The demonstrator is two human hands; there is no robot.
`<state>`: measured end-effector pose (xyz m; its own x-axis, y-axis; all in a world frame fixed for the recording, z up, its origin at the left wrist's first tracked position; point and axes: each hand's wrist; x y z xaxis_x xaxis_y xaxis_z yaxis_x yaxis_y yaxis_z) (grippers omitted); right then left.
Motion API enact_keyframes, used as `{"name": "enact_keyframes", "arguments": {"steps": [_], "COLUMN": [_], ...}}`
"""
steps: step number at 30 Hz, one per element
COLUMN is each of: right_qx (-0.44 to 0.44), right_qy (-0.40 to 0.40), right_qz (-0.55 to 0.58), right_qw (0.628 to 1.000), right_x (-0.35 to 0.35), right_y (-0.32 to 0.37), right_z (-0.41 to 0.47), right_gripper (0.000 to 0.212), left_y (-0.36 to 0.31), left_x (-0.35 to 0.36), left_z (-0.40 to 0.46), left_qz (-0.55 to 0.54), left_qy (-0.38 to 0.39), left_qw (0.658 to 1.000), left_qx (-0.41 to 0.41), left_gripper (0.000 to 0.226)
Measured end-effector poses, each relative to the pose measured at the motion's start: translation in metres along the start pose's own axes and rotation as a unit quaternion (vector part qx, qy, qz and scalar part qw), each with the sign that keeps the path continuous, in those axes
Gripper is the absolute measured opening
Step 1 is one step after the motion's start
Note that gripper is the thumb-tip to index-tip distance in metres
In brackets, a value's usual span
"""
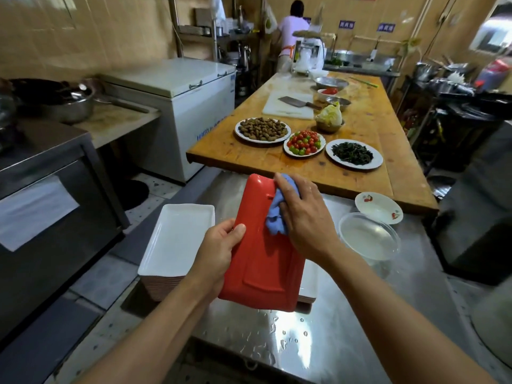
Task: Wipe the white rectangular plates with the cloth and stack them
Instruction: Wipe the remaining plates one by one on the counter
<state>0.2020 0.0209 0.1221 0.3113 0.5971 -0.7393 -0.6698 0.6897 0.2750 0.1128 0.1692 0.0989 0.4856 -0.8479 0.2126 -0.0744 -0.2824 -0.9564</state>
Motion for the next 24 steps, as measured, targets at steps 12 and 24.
{"name": "enact_keyframes", "arguments": {"steps": [12,24], "right_qx": [0.201,0.452], "right_qy": [-0.059,-0.058], "right_qz": [0.077,0.317], "right_qw": [0.975,0.832], "right_x": [0.005,-0.035], "right_y": [0.012,0.003], "right_z": [-0.026,-0.045], "right_gripper": [0.057,0.034], "left_y": [-0.013,-0.009], "left_x": [0.029,0.058], "left_z": [0.014,0.017], "left_qz": [-0.129,-0.198], "left_qy": [-0.056,-0.083], "left_qw": [0.99,0.976], "left_qx": [-0.005,0.034], "left_gripper": [0.018,0.022]}}
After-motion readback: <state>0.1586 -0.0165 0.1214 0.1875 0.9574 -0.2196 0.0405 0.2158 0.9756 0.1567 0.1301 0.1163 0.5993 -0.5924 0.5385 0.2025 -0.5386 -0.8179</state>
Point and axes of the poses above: each hand's wrist, its own z-axis towards the middle knuckle, its own x-axis out of the palm, y = z × x, and after that the axes turned 12 degrees about -y, right-handed
